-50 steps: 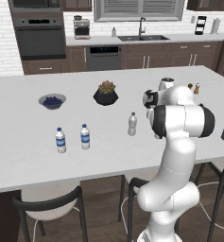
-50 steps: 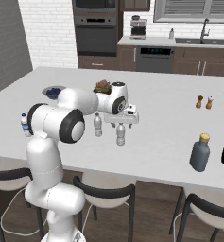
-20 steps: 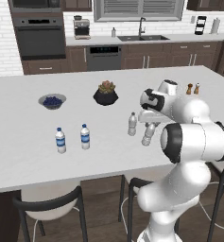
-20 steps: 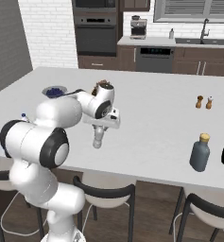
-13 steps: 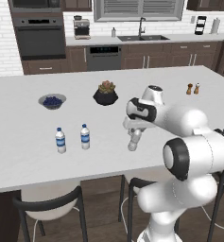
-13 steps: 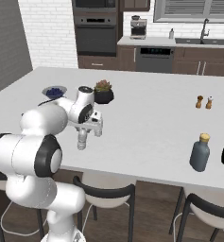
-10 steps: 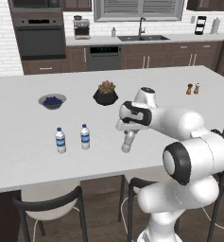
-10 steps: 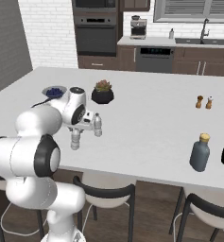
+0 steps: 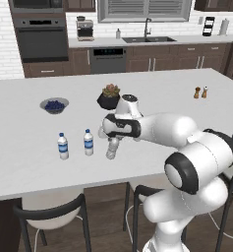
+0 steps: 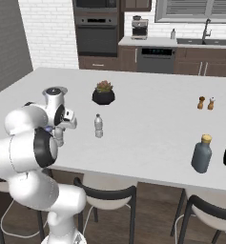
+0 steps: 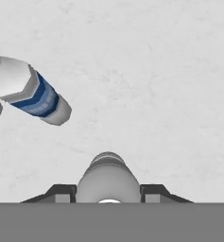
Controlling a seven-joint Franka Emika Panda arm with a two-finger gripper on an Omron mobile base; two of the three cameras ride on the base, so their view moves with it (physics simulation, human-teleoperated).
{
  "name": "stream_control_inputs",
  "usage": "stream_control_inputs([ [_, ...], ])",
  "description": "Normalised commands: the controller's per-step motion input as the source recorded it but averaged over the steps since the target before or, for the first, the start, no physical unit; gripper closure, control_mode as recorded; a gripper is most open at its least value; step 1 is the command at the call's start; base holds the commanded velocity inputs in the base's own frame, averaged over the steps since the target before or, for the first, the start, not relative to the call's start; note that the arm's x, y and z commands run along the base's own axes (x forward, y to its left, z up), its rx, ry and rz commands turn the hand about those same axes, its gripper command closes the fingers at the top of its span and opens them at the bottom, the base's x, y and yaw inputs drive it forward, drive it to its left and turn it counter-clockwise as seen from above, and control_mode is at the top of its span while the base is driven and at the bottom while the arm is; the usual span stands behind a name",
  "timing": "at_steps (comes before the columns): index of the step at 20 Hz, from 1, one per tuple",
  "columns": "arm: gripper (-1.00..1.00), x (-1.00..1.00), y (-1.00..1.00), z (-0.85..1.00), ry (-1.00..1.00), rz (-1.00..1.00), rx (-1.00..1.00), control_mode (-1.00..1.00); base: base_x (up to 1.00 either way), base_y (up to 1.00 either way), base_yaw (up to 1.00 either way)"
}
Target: Move the plastic bottles in the middle to the plastics group, and the glass bottles in the middle to the glass group.
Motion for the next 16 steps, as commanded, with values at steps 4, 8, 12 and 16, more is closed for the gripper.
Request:
stream_control_inputs([
  [4,1.00,0.21,0.33,-0.01,-0.02,0.00,-0.08,-1.00,0.00,0.00,0.00],
  [8,1.00,0.04,0.19,-0.07,0.00,0.00,-0.12,-1.00,0.00,0.00,0.00],
  [12,1.00,0.06,0.20,-0.08,0.00,0.00,-0.05,-1.00,0.00,0.00,0.00],
  [16,1.00,0.01,0.08,-0.15,0.00,0.00,-0.02,-1.00,0.00,0.00,0.00],
])
